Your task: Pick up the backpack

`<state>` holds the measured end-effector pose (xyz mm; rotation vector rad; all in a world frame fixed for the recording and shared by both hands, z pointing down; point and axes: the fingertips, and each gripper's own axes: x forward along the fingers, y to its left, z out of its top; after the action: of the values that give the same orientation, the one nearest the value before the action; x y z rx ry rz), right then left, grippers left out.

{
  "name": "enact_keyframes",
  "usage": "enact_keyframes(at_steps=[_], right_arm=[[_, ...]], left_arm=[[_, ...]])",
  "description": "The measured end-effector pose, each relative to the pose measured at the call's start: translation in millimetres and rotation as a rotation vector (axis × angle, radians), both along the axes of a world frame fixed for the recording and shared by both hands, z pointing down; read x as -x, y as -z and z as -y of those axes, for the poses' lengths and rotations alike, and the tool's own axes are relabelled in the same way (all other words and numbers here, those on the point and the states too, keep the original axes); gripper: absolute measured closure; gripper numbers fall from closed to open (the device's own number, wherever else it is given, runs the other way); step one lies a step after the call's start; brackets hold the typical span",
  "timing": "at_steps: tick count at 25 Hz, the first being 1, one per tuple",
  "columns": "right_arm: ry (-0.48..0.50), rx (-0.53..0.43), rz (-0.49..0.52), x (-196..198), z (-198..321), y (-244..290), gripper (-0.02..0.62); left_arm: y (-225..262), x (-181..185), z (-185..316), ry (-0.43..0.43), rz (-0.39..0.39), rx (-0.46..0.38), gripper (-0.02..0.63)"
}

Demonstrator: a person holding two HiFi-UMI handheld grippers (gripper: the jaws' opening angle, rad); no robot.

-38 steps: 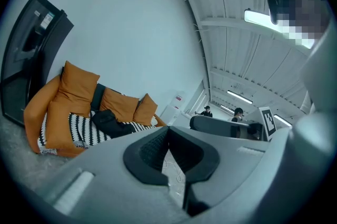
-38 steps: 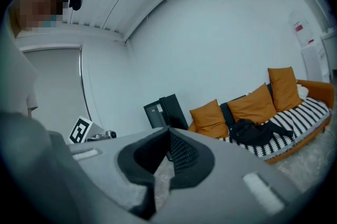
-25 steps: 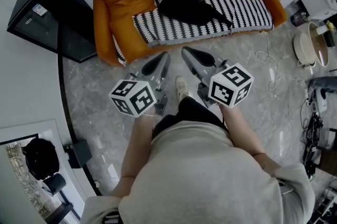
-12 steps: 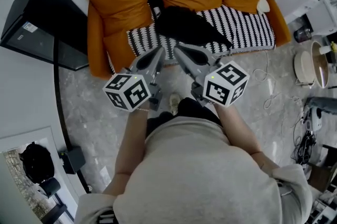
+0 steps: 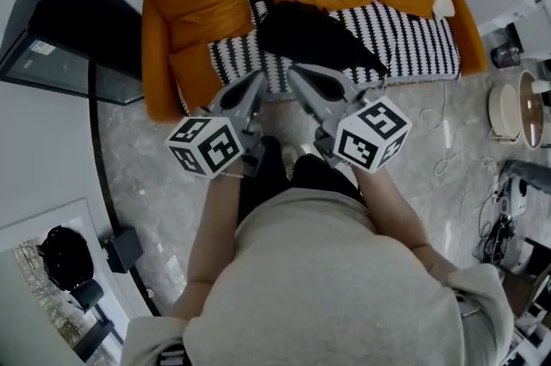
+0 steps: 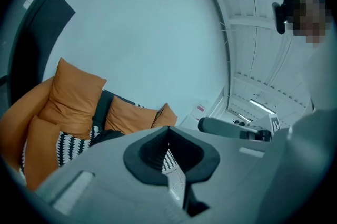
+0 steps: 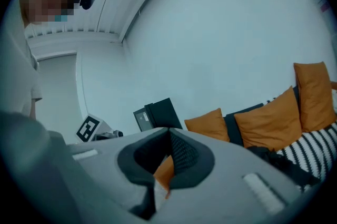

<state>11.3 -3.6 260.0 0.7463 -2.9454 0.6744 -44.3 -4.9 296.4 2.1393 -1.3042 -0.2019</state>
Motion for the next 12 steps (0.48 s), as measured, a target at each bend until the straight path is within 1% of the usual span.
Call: enact_keyframes(at_steps=[2,4,9,12], right_arm=[[0.0,0.031,0.013,3,7,-6,0.592],[-0.013,0.051,0.004,5,16,-14,0.592],[-0.072,0.072,-0.014,10,51,-27,0.592],[-0.103,0.081,-0.015,20,77,-28,0.592]], left_arm=[[-4,3,8,-0.005,-0.002,0.009,0.598],[-10,5,18,-0.02,-0.006,0.017,0.599],[-22,12,54,-0.074,-0.022,0.036,0.598],[-27,21,82,-0.105,-0.027,0.05,0.598]])
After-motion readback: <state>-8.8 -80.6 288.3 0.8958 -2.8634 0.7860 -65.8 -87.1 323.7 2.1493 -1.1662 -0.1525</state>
